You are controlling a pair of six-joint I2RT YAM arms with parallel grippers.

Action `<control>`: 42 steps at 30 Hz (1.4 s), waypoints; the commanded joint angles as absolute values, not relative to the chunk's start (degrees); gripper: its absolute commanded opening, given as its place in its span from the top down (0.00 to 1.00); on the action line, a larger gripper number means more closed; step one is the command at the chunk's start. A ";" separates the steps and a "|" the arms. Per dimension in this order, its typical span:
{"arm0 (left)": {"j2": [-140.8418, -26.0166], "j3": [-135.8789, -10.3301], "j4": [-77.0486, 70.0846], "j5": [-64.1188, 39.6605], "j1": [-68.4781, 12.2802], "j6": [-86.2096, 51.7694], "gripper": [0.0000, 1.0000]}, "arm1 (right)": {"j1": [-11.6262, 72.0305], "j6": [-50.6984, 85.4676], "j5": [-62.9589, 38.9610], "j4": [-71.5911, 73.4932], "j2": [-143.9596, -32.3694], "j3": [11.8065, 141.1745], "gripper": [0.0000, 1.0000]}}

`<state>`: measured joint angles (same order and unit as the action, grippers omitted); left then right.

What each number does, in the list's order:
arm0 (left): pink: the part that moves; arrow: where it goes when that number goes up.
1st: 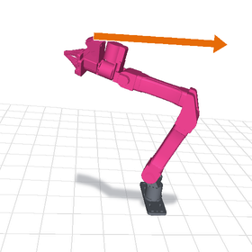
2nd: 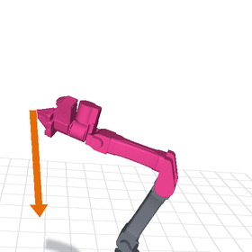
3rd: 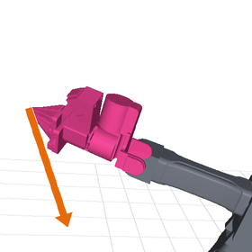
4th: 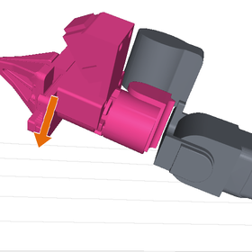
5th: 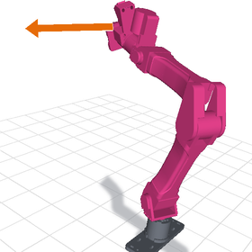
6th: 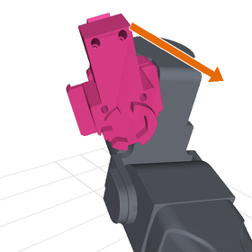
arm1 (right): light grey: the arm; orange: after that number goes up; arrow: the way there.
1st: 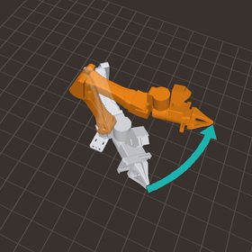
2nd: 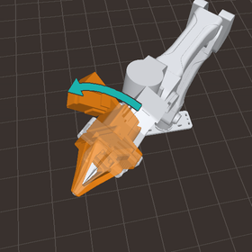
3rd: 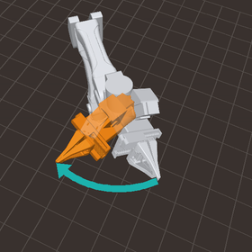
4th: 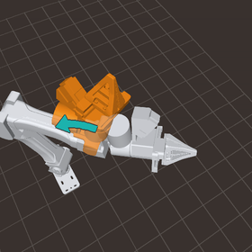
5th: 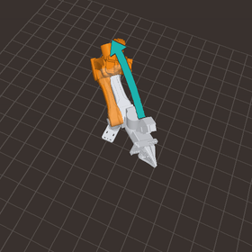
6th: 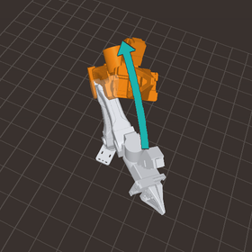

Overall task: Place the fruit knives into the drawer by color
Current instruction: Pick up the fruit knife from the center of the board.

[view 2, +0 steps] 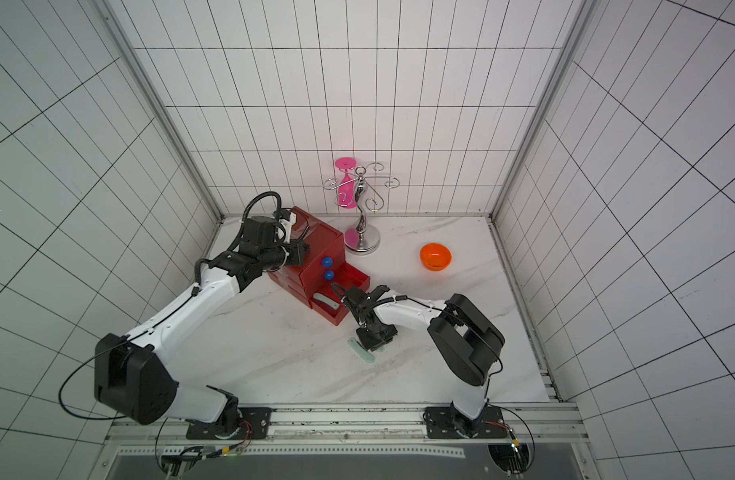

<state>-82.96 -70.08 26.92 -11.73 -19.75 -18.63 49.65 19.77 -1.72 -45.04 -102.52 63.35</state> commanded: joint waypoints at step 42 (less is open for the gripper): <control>-86.63 -65.75 42.80 -7.96 -18.37 -18.63 1.00 | 50.27 24.04 -0.27 -50.73 -91.83 71.15 0.80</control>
